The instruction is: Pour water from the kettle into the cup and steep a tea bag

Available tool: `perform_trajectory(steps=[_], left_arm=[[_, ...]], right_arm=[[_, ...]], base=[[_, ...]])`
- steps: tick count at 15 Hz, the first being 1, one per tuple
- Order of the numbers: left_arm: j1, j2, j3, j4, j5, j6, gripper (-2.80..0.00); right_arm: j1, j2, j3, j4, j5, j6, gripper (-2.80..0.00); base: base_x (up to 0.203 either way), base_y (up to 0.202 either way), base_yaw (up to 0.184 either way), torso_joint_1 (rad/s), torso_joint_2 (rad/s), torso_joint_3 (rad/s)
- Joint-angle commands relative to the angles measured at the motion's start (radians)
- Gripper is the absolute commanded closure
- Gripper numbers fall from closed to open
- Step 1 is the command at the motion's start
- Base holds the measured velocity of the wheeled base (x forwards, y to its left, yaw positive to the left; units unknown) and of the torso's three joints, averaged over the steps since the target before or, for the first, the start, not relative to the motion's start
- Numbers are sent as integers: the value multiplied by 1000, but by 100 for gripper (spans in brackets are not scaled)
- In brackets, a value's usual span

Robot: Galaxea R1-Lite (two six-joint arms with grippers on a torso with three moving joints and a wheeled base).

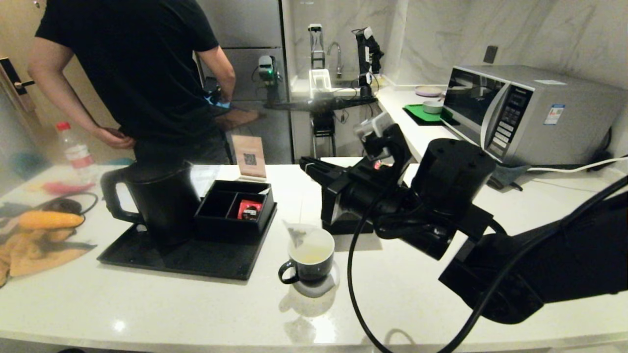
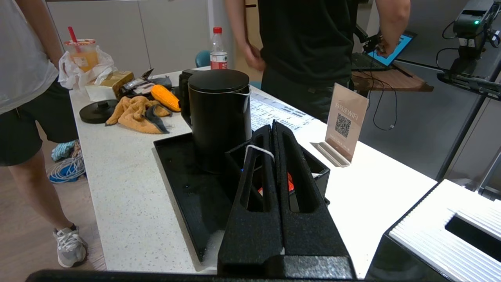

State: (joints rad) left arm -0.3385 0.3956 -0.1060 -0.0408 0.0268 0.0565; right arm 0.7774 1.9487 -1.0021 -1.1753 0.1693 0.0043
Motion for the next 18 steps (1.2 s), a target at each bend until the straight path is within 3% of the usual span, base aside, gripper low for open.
perform_trajectory(steps=[1, 3, 5, 15, 17, 18], left_arm=[[-1, -119, 81, -4, 7, 1, 0], [-1, -115, 105, 3, -24, -20, 0], [-2, -115, 101, 59, -42, -86, 0], [0, -114, 101, 57, -41, -86, 0], [38, -114, 103, 55, -39, -87, 0], [102, -113, 104, 52, -39, -87, 0]], right_arm=[[0, 1, 0, -7, 2, 0, 0], [0, 1, 4, -7, 2, 0, 0], [0, 1, 6, -7, 2, 0, 0], [1, -8, 39, -19, 1, -1, 0], [0, -8, 52, -21, 1, 0, 0], [0, -7, 54, -23, -1, -1, 0]], base=[[0, 0, 0, 0, 0, 0], [0, 0, 0, 0, 0, 0], [0, 0, 0, 0, 0, 0], [0, 0, 0, 0, 0, 0], [0, 0, 0, 0, 0, 0], [0, 0, 0, 0, 0, 0]])
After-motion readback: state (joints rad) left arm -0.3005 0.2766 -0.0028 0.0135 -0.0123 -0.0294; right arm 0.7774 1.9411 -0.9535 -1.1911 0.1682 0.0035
